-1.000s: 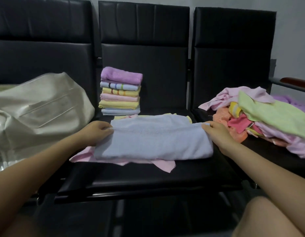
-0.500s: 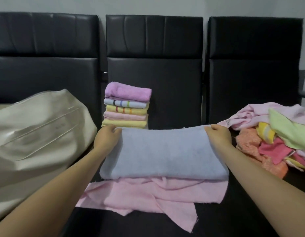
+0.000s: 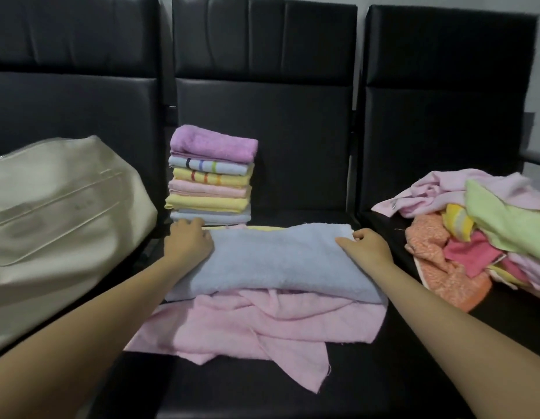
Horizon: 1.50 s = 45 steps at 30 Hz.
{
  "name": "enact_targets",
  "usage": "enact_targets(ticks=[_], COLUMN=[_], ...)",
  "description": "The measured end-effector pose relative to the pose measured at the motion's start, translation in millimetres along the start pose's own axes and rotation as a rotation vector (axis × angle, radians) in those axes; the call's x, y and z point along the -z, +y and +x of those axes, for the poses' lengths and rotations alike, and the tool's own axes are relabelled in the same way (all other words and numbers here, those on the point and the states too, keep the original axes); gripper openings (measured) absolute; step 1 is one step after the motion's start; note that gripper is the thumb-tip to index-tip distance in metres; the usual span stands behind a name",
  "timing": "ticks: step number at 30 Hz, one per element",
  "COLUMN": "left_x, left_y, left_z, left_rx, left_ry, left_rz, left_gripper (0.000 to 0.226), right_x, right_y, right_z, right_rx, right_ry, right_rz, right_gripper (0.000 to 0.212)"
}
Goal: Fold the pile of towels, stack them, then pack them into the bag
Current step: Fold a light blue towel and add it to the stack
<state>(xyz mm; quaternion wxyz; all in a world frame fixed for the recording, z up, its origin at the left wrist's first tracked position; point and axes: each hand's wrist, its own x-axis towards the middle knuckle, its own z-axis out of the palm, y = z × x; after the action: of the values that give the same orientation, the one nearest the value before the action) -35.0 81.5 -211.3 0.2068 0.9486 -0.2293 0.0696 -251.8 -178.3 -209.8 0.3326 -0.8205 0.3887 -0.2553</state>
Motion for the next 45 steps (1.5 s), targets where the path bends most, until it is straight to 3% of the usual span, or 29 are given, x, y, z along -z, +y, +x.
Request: enact_targets(ticks=[6, 11, 13, 16, 23, 26, 29, 31, 33, 37, 40, 42, 45], left_x=[8.4, 2.8, -3.0, -6.9, -8.1, -7.4, -9.0, -10.2, -10.8, -10.7, -7.6, -3.5, 4.6], left_y=[36.6, 56.5, 55.8, 52.6, 51.8, 51.8, 50.7, 49.7, 49.9, 50.4, 49.6, 49.4, 51.3], left_z=[-46.0, -67.5, -74.2, -78.2, -75.9, -74.9, -73.7, -72.4, -71.7, -68.7, -63.0, -60.0, -57.5], left_rx=[-0.274, -0.474, -0.511, -0.53, -0.537, -0.537, -0.539, -0.527, -0.514, -0.491, -0.44, -0.39, -0.234], left_ry=[-0.018, -0.106, -0.131, -0.097, -0.084, -0.091, -0.09, -0.098, -0.112, -0.148, -0.177, -0.143, -0.128], left_rz=[-0.131, -0.093, 0.032, 0.089, 0.081, 0.078, 0.07, 0.048, 0.025, -0.012, -0.167, -0.317, -0.515], left_gripper=[0.038, 0.045, 0.056, 0.09, 0.096, 0.091, 0.089, 0.08, 0.075, 0.058, 0.039, 0.035, 0.036], right_x=[8.0, 14.8, 16.7, 16.2, 15.5, 14.1, 20.1, 26.3, 28.2, 29.3, 26.2, 17.8, 2.6], right_y=[-8.1, -2.1, -1.3, -4.8, -7.5, -11.0, -15.4, -16.7, -19.3, -42.0, -69.0, -95.7, -125.8], right_z=[-27.1, -35.2, -37.0, -39.9, -42.2, -42.0, -39.6, -39.4, -38.6, -40.1, -38.9, -44.6, -60.7], right_rx=[0.184, 0.254, 0.304, 0.386, 0.479, 0.271, -0.182, -0.334, -0.351, -0.209, -0.082, -0.083, -0.027], right_ry=[-0.004, -0.009, -0.015, -0.052, -0.092, -0.062, -0.128, -0.183, -0.177, -0.011, 0.082, 0.04, -0.221], right_rz=[0.109, -0.028, -0.172, -0.349, -0.457, -0.329, 0.075, 0.281, 0.373, 0.339, 0.307, 0.361, 0.43], right_gripper=[0.036, 0.044, 0.047, 0.045, 0.042, 0.045, 0.048, 0.045, 0.041, 0.01, 0.01, 0.021, 0.022])
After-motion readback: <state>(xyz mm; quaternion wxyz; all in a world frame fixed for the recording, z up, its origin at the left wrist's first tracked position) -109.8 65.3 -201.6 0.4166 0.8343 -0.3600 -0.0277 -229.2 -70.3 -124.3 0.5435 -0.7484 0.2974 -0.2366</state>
